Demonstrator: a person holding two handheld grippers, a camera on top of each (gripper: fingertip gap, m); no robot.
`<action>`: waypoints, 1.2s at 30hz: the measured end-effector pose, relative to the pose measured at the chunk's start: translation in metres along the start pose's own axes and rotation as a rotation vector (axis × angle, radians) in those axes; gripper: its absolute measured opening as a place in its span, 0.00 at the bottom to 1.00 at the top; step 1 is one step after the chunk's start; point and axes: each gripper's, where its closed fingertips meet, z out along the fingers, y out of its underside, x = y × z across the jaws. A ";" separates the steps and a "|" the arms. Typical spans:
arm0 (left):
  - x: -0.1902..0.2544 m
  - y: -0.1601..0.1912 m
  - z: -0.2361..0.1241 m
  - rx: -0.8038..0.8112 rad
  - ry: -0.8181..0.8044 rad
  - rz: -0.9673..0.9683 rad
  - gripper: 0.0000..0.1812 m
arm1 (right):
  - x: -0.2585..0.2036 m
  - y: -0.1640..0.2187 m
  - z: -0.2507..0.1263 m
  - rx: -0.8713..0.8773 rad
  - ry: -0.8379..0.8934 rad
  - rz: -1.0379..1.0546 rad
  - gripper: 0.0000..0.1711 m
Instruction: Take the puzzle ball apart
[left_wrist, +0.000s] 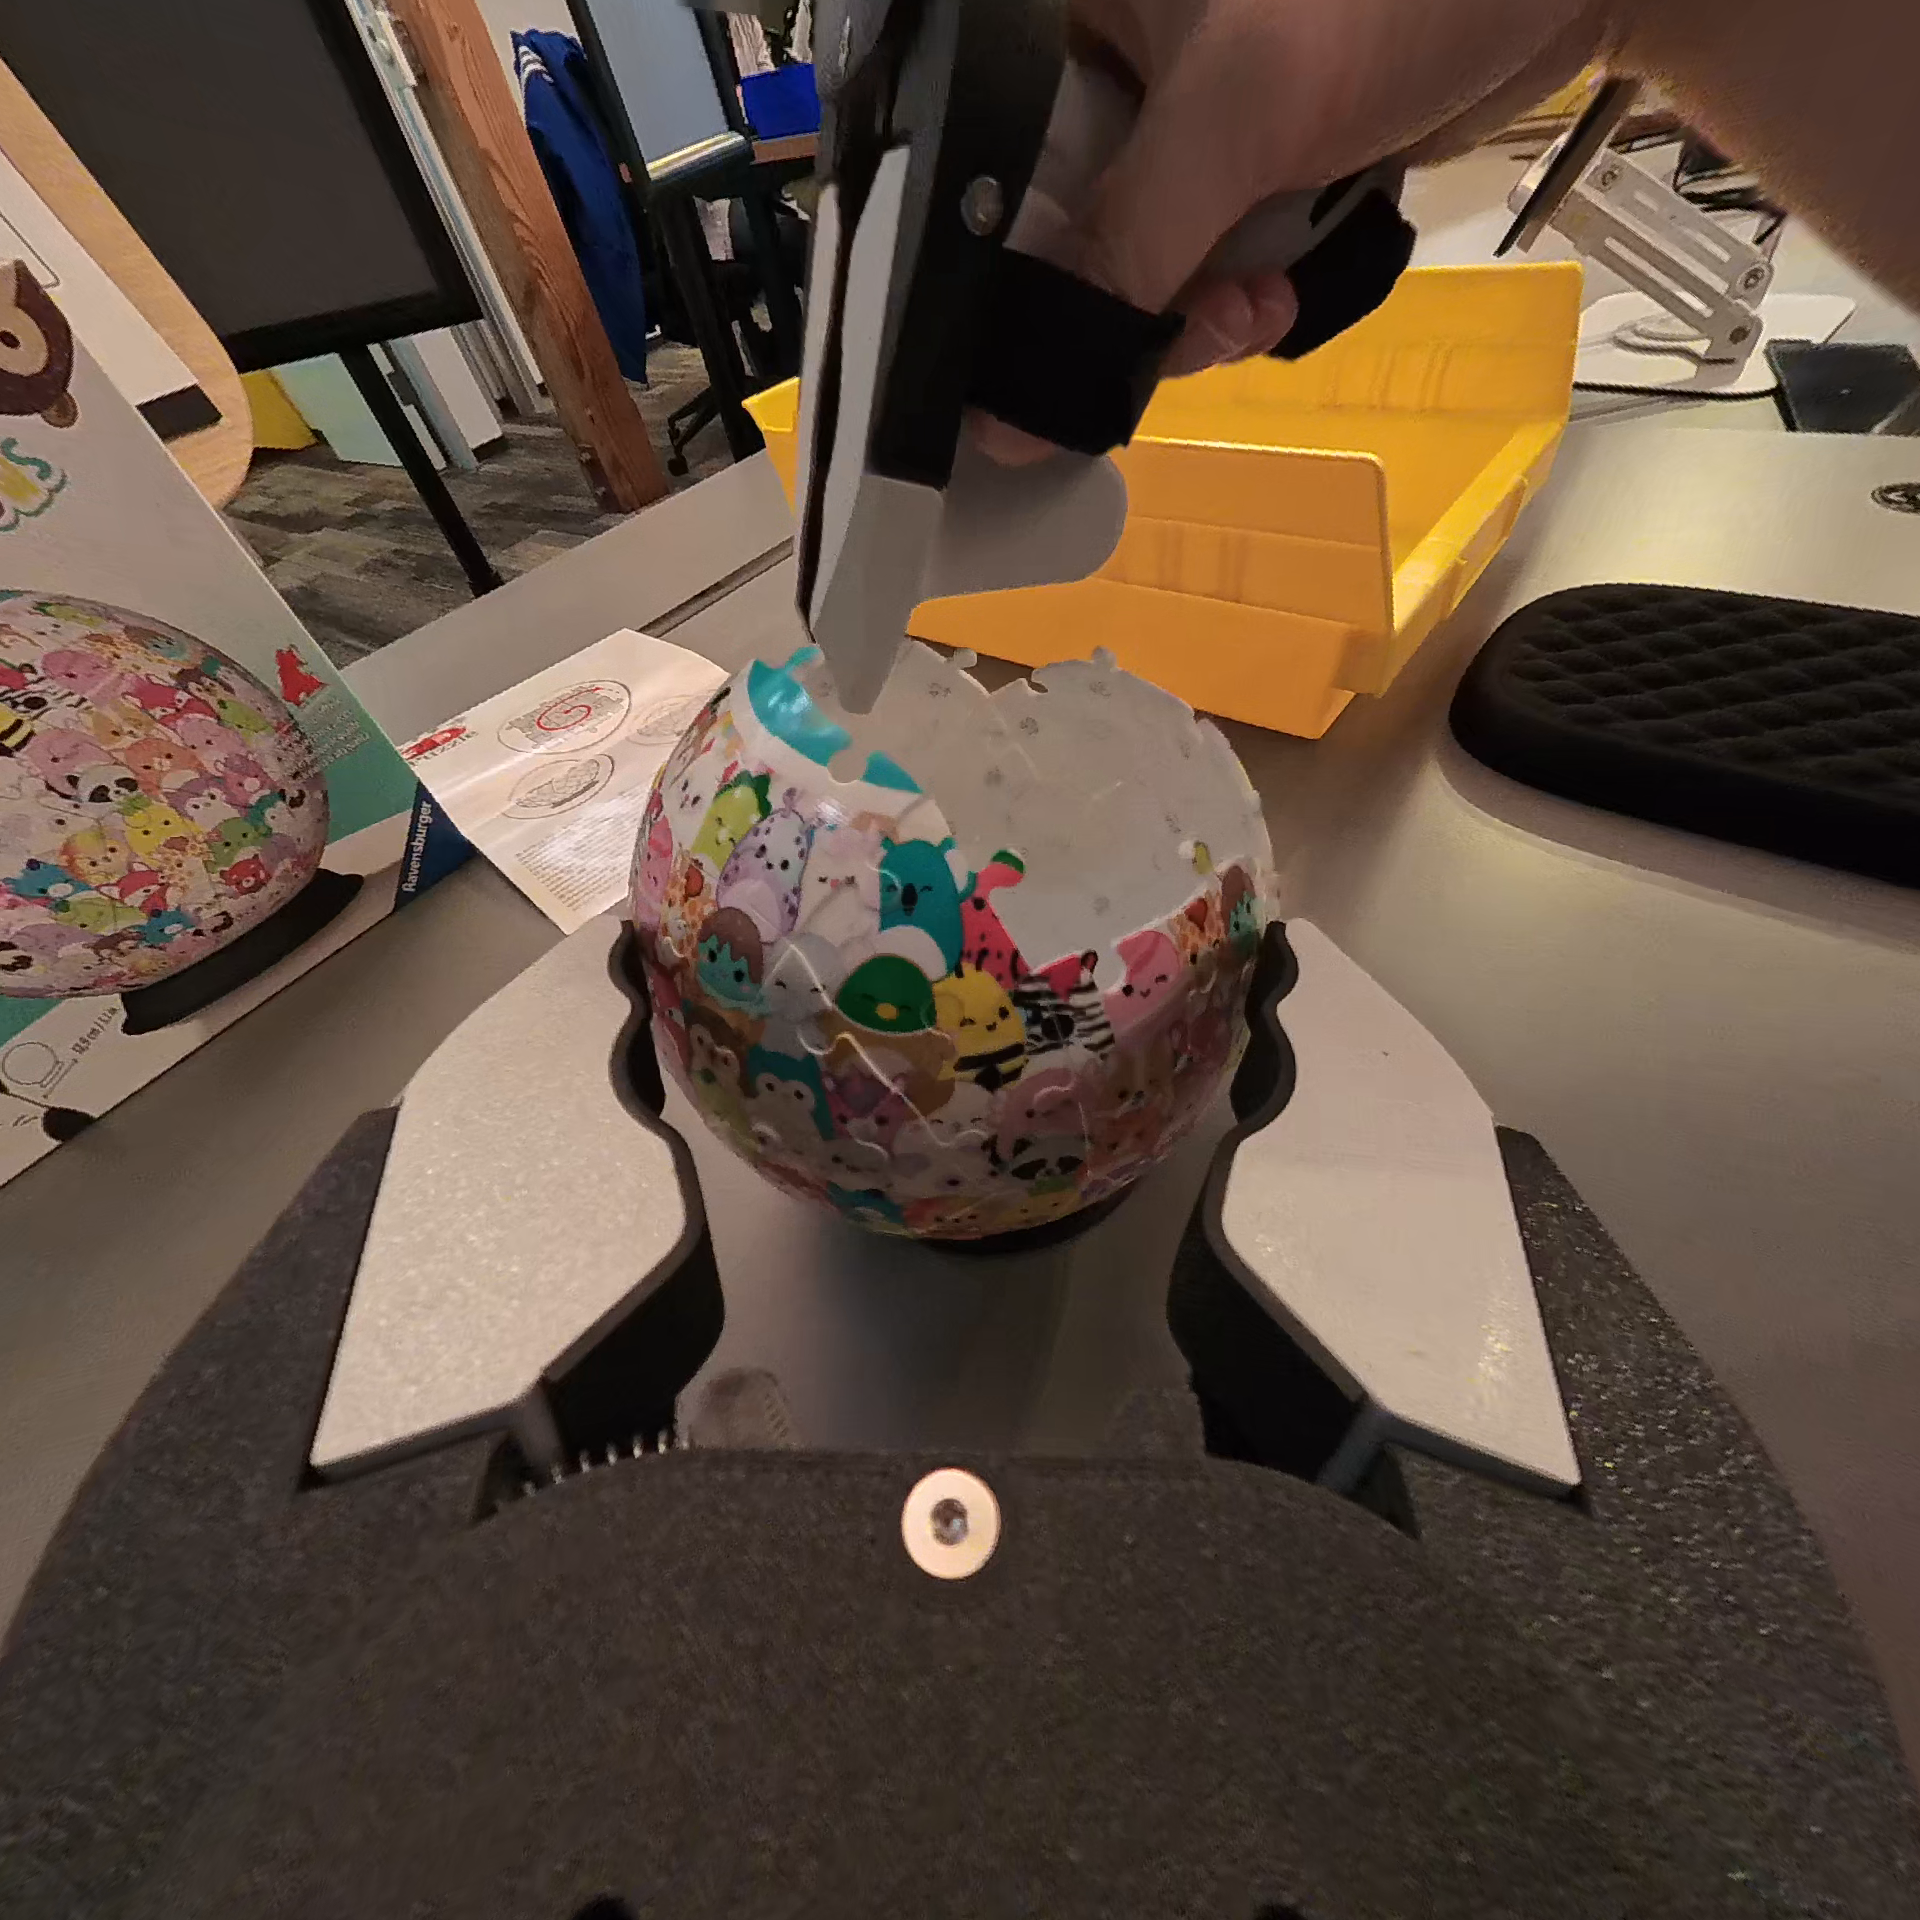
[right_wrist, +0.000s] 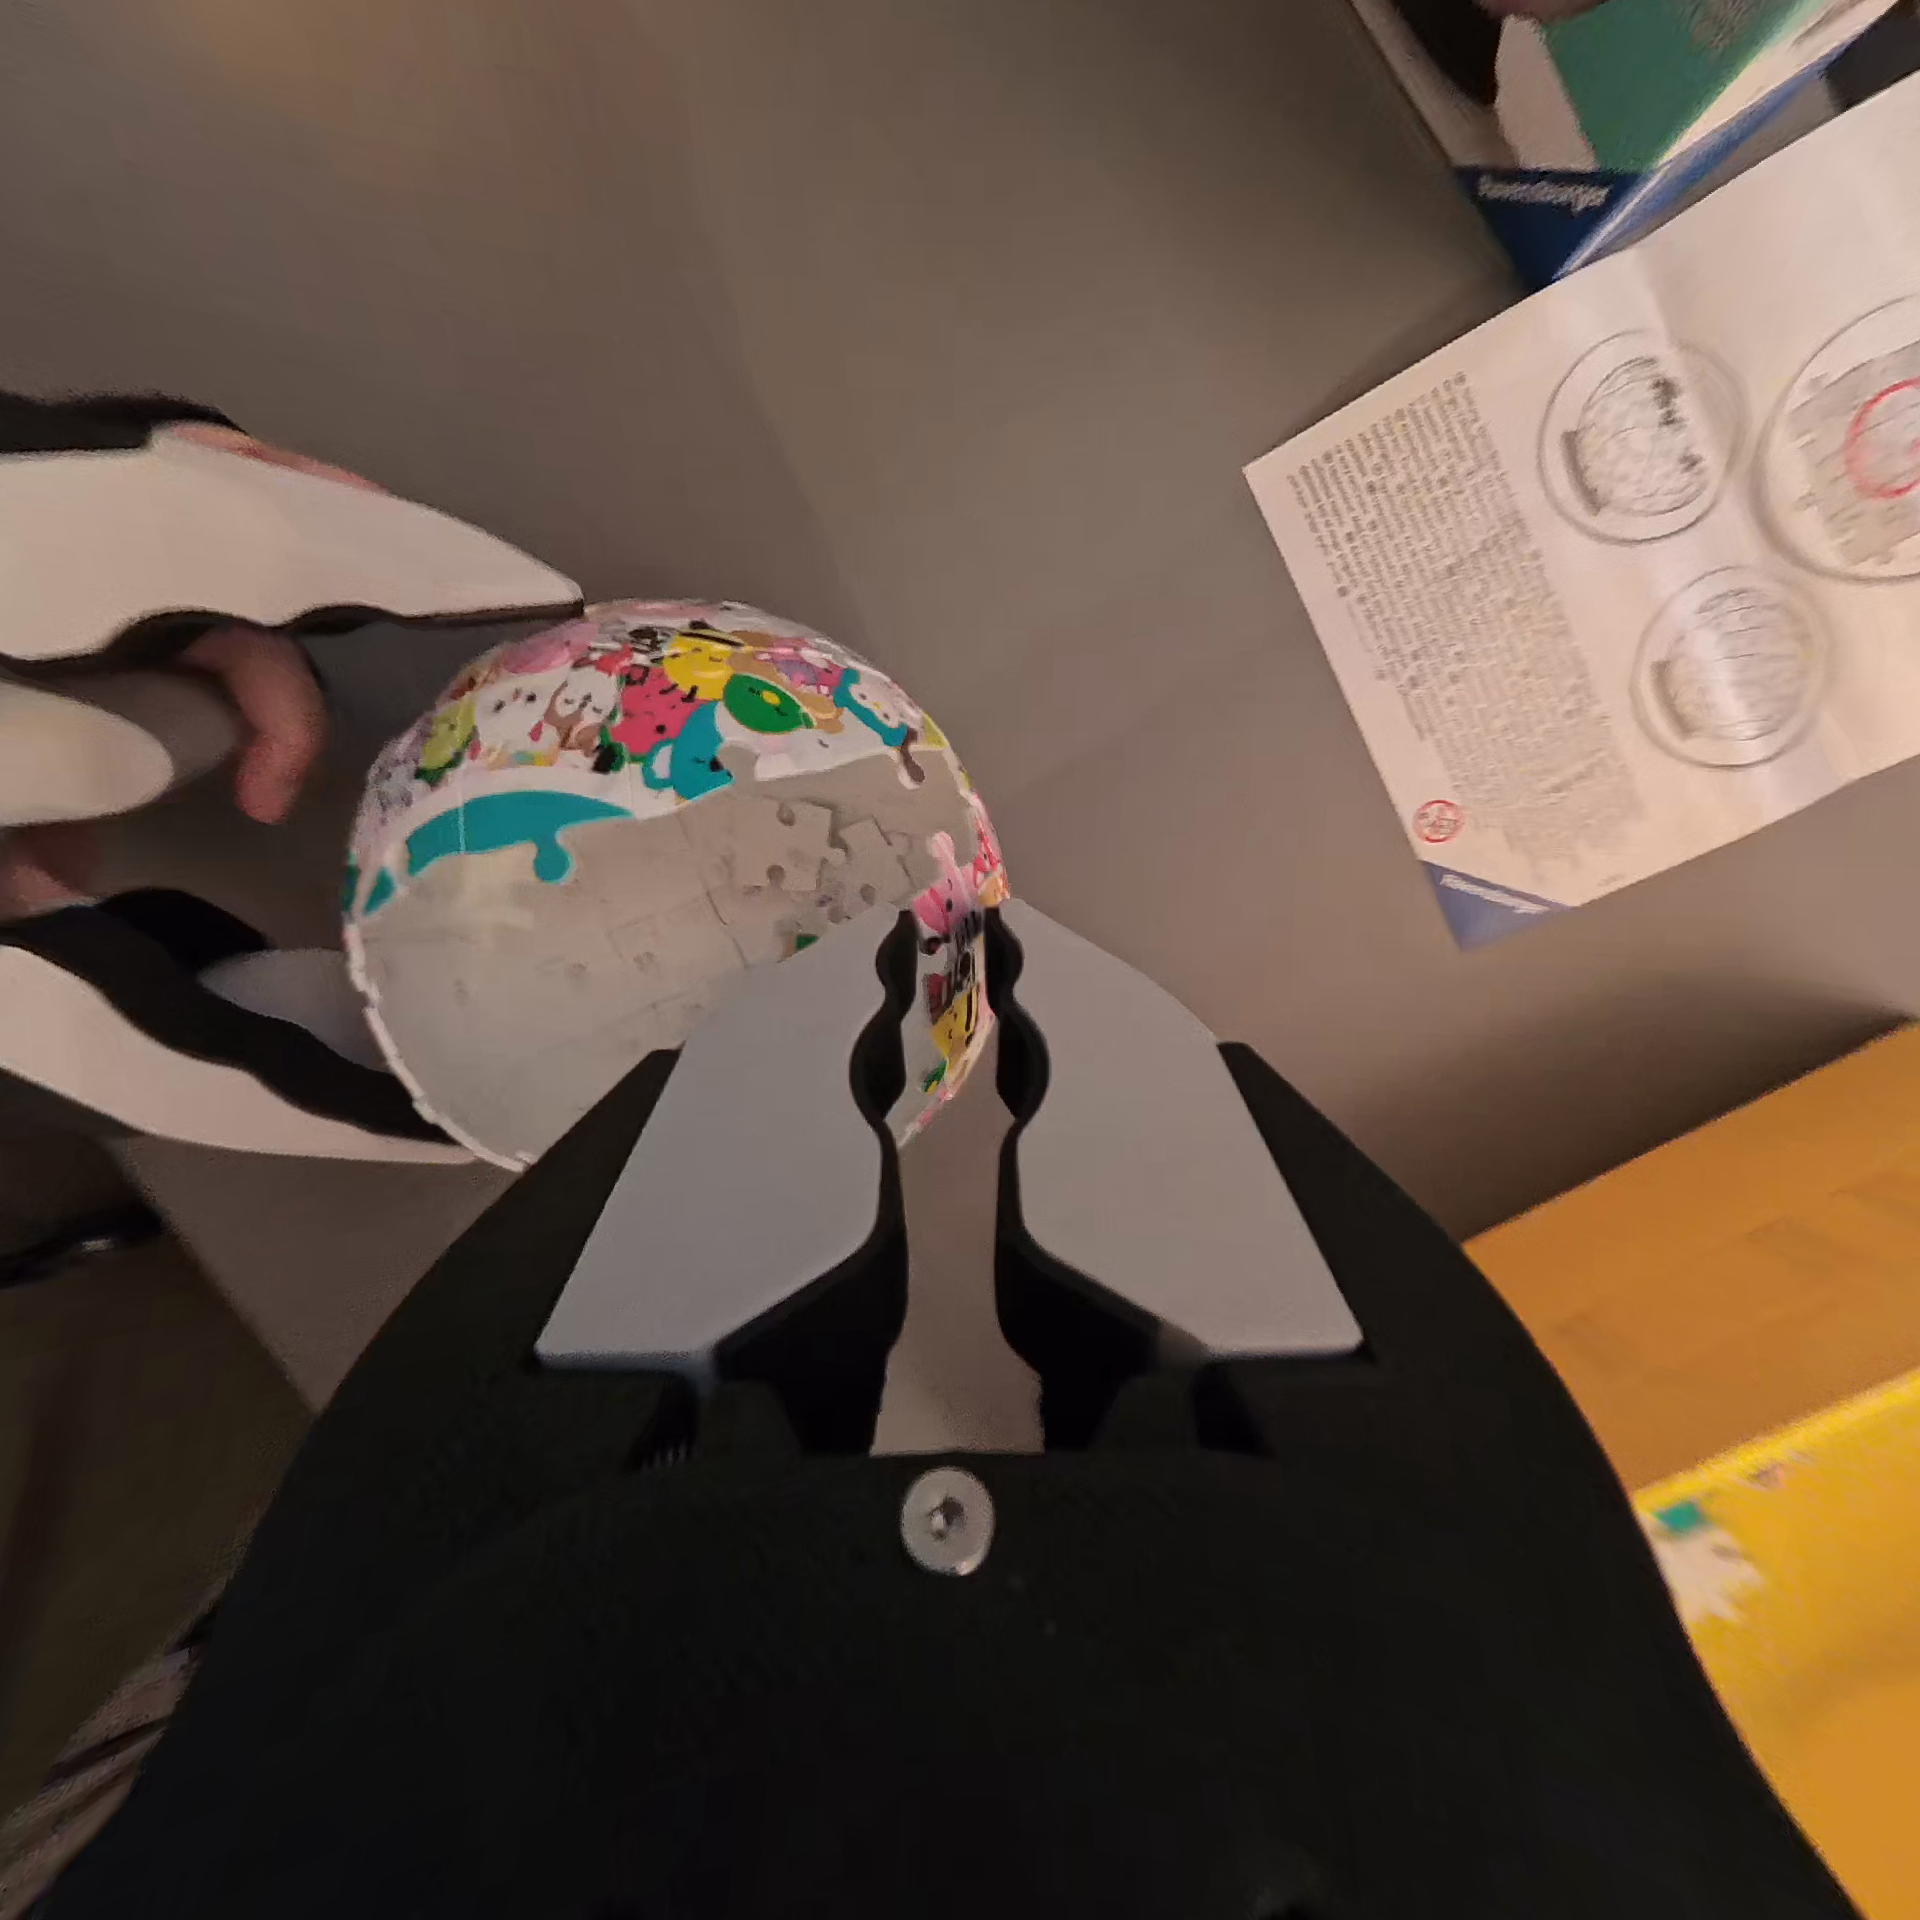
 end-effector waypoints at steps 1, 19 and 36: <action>0.000 0.001 0.001 -0.008 -0.002 0.008 0.60 | 0.000 0.002 -0.001 -0.018 0.045 -0.037 0.08; 0.000 0.000 0.002 -0.001 0.004 -0.025 0.59 | 0.010 0.010 0.006 -0.097 0.198 -0.062 0.05; 0.000 -0.001 0.001 0.004 0.003 -0.030 0.59 | 0.003 0.006 -0.008 0.004 0.054 -0.046 0.14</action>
